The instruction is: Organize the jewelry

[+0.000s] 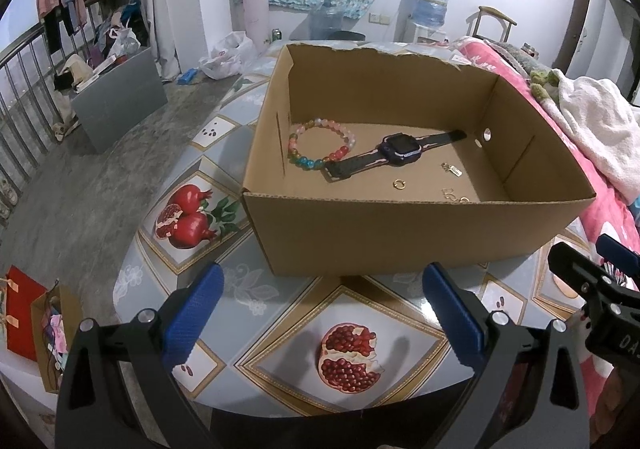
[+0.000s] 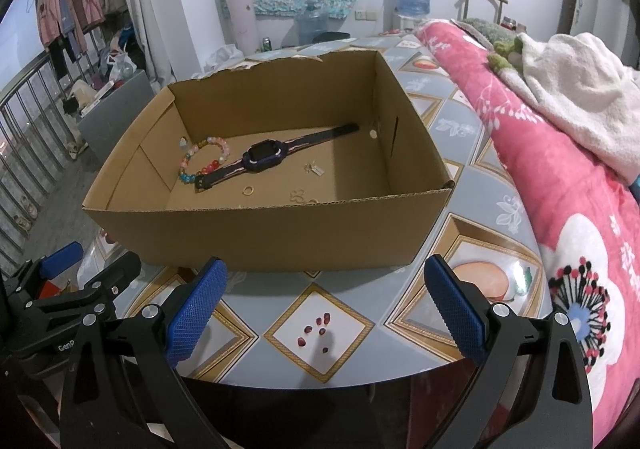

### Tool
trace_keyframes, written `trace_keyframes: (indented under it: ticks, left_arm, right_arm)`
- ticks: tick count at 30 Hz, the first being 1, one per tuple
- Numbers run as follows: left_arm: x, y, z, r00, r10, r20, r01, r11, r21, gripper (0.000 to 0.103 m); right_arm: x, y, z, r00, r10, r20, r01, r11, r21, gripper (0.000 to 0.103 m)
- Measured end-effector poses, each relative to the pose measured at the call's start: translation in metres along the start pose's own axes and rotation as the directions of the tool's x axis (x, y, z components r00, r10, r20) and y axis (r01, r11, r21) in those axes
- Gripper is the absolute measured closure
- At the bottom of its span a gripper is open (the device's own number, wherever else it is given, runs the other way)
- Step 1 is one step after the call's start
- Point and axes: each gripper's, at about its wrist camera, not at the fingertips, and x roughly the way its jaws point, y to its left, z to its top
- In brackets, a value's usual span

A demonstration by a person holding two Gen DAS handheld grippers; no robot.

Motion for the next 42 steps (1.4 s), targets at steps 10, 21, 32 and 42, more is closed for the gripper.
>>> trace_keyframes:
  ticks: [10, 21, 32, 42]
  left_arm:
    - [0.0001, 0.0006, 0.0004, 1.0, 0.003, -0.006, -0.003, 1.0, -0.004, 0.005]
    - [0.0002, 0.0012, 0.0008, 1.0, 0.002, -0.008, -0.002, 1.0, -0.004, 0.005]
    - [0.0001, 0.0017, 0.001, 1.0, 0.003, -0.006, -0.003, 1.0, -0.006, 0.005]
    - [-0.0001, 0.0012, -0.001, 1.0, 0.005, -0.01, -0.005, 1.0, -0.021, 0.005]
  right_arm:
    - [0.0026, 0.0002, -0.002, 1.0, -0.002, -0.005, 0.002, 1.0, 0.003, 0.008]
    - [0.0027, -0.0001, -0.0021, 1.0, -0.002, -0.005, 0.003, 1.0, 0.002, 0.008]
    - [0.0033, -0.0004, -0.0017, 1.0, -0.001, -0.006, 0.001, 1.0, 0.002, 0.008]
    - [0.0029, 0.0001, -0.0029, 1.0, -0.002, -0.004, 0.002, 1.0, 0.004, 0.008]
